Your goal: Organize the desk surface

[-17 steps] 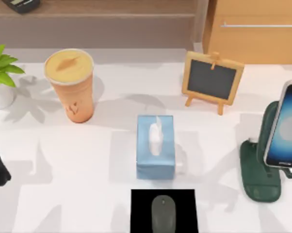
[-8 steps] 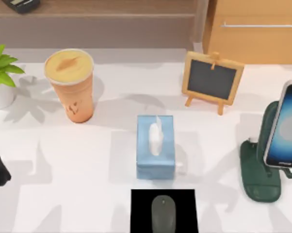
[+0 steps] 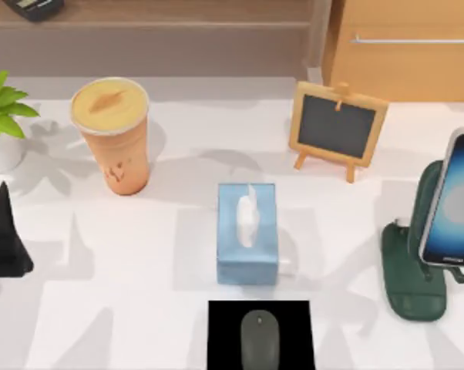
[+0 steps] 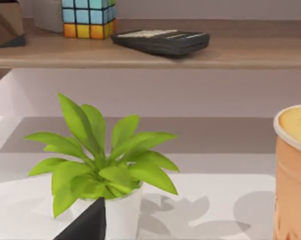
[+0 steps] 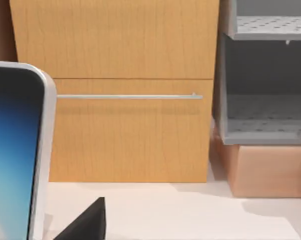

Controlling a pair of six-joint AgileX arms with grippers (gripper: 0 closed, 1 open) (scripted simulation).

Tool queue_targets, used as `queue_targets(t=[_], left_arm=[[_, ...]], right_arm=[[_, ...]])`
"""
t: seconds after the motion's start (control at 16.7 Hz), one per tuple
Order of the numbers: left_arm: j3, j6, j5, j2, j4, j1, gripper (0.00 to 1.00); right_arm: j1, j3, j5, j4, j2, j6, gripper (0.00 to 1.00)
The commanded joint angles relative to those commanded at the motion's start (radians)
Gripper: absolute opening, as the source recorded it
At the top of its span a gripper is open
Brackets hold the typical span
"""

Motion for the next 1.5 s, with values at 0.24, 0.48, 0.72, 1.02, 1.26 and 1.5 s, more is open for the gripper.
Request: queue_targets(t=[0.24, 0.48, 0.72, 1.02, 1.26, 1.5], left_arm=[[0.042, -0.009, -0.073, 0.325, 0.231, -0.105, 1.0], [0.1, -0.018, -0.153, 0.714, 0.504, -0.221, 1.0], [0.17, -0.026, -0.229, 1.114, 0.779, -0.324, 1.0], [0.28, -0.032, -0.312, 1.534, 1.087, -0.4, 1.0], [0.372, -0.035, -0.365, 1.724, 1.26, -0.404, 1.0], [0.4, -0.036, -0.38, 1.767, 1.306, -0.4, 1.0]], right_arm=[[0.0, 0.0, 0.0, 0.0, 0.0, 0.0, 1.0], [0.0, 0.0, 0.0, 0.0, 0.0, 0.0, 1.0], [0.0, 0.0, 0.0, 0.0, 0.0, 0.0, 1.0], [0.0, 0.0, 0.0, 0.0, 0.0, 0.0, 1.0], [0.0, 0.0, 0.0, 0.0, 0.0, 0.0, 1.0], [0.0, 0.0, 0.0, 0.0, 0.0, 0.0, 1.0]])
